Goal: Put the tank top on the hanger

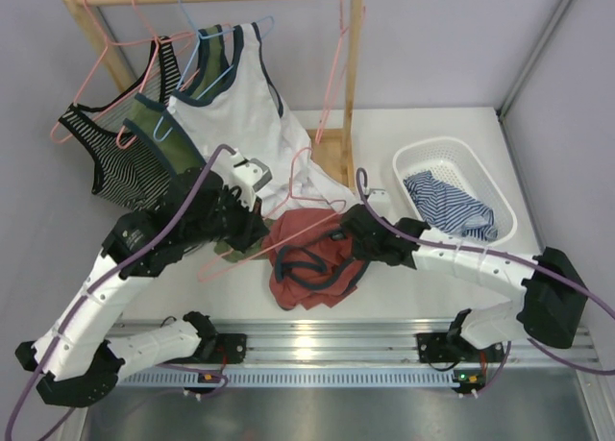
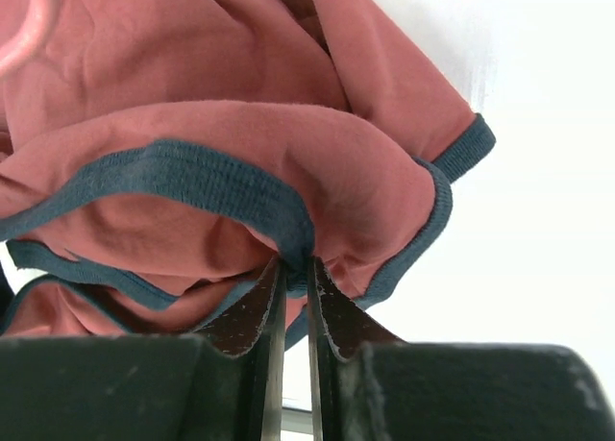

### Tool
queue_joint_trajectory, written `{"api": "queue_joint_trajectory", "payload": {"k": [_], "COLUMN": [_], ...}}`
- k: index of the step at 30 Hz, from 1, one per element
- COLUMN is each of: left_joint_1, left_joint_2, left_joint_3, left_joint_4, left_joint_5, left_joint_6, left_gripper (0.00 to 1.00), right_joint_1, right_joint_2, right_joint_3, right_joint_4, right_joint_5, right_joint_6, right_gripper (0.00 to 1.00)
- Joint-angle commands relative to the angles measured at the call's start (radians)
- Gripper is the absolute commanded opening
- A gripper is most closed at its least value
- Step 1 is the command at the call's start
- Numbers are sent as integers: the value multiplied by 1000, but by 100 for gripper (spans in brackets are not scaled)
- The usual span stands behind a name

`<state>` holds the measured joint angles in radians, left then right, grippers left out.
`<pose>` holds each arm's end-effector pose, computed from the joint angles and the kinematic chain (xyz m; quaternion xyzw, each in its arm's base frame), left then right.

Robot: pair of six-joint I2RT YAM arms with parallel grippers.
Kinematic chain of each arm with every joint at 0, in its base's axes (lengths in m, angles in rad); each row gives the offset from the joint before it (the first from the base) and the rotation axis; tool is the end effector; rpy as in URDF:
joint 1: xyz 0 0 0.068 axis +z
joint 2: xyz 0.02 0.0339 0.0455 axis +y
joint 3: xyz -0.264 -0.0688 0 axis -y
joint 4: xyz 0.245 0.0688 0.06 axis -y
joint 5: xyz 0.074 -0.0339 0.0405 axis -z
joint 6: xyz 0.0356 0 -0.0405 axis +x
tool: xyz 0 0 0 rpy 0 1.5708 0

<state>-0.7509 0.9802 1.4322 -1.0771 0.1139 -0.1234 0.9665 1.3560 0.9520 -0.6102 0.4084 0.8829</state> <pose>0.1112 -0.1093 0.4298 0.2990 0.8374 -0.2384 0.3905 0.1644 0.2133 0.2397 0.0163 0.9431 0.0974 0.3176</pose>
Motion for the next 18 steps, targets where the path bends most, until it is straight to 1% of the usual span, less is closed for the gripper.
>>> {"api": "queue_joint_trajectory", "payload": {"k": [1, 4, 11, 18], "left_joint_1": [-10, -15, -44, -105], "left_joint_2": [11, 17, 46, 71], "left_joint_3": [50, 56, 43, 47], "left_joint_4": [-33, -43, -53, -43], "left_joint_5": [10, 33, 72, 43], "left_joint_6": [18, 14, -2, -25], "left_gripper": [0, 0, 0, 0], "right_joint_1": [8, 3, -26, -87], "right_joint_2": [-60, -84, -141, -182], "right_joint_3": [11, 17, 37, 28], "right_joint_4": [-20, -34, -59, -48], "right_joint_5": [43, 43, 35, -6], "right_joint_6": [5, -4, -58, -113], "right_gripper": [3, 0, 0, 0]}}
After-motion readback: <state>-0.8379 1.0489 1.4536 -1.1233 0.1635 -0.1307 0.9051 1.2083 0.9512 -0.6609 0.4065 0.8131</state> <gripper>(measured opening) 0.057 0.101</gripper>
